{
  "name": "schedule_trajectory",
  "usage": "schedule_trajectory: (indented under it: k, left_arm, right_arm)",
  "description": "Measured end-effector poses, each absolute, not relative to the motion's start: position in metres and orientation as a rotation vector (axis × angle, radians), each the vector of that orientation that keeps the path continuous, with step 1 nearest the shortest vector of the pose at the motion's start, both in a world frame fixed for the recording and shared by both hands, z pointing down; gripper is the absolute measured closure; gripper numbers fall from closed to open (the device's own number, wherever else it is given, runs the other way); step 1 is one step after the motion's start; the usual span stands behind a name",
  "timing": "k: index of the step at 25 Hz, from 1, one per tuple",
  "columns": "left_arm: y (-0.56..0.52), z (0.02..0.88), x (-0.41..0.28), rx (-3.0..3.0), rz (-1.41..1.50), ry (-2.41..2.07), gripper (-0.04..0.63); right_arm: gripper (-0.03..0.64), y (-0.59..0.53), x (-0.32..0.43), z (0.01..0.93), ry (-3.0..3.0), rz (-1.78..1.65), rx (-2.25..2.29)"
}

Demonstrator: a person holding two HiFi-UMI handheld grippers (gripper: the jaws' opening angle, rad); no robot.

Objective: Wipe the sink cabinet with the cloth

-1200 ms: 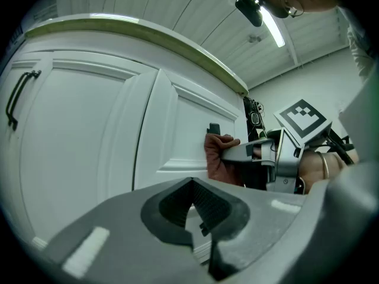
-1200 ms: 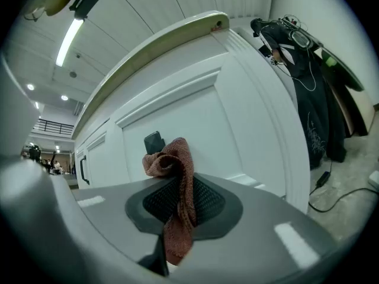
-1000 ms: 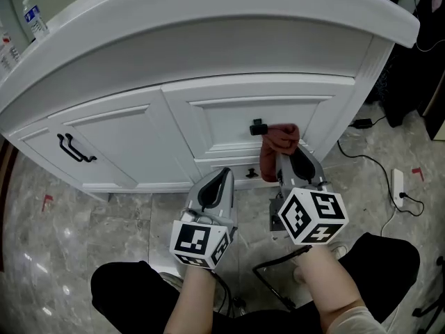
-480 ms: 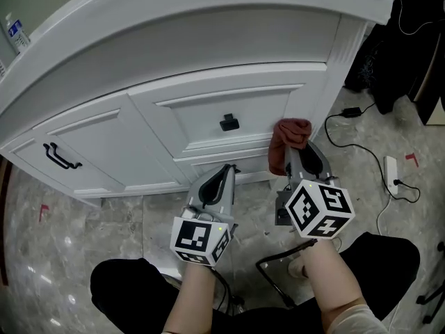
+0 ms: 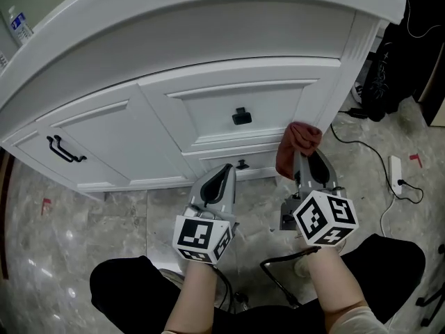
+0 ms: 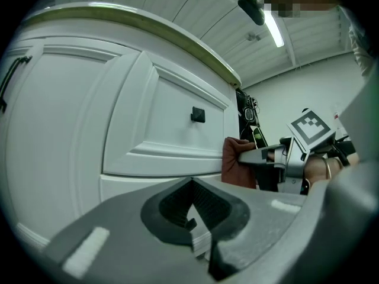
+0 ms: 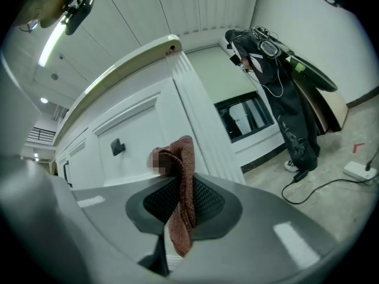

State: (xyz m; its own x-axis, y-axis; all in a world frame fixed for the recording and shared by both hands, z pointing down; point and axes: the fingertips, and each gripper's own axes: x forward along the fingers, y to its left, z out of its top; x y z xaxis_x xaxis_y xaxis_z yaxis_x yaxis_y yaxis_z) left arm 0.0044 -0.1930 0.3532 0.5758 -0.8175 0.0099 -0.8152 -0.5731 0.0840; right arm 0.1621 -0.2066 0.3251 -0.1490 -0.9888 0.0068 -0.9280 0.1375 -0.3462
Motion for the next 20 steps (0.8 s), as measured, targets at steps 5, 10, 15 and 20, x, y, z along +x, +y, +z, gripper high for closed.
schedule_trajectory:
  k: [5,10,15,20]
  left_arm:
    - [-0.191,0.359,-0.035,2.655,-0.043,-1.5,0.595]
    - [-0.188,0.368,-0.08,2.578,-0.024,-1.597,0.595]
    - [-0.186,0.373,-0.115,2.527,-0.011,-1.661,0.595]
    - [-0.189,0.375,-0.133,2.506,-0.009,-1.689,0.595]
  right_arm:
    - [0.54,-0.2,0.087,0.343,2.369,-0.405,-1.725]
    - [0.54,-0.199,0.015,0.368,2.541,-0.435,-1.598]
    - [0.54,-0.205,-0.041,0.391,2.67,-0.453,-1.515]
    - [0.54,-0.22,-0.071,0.406,2.715,-0.477,-1.491]
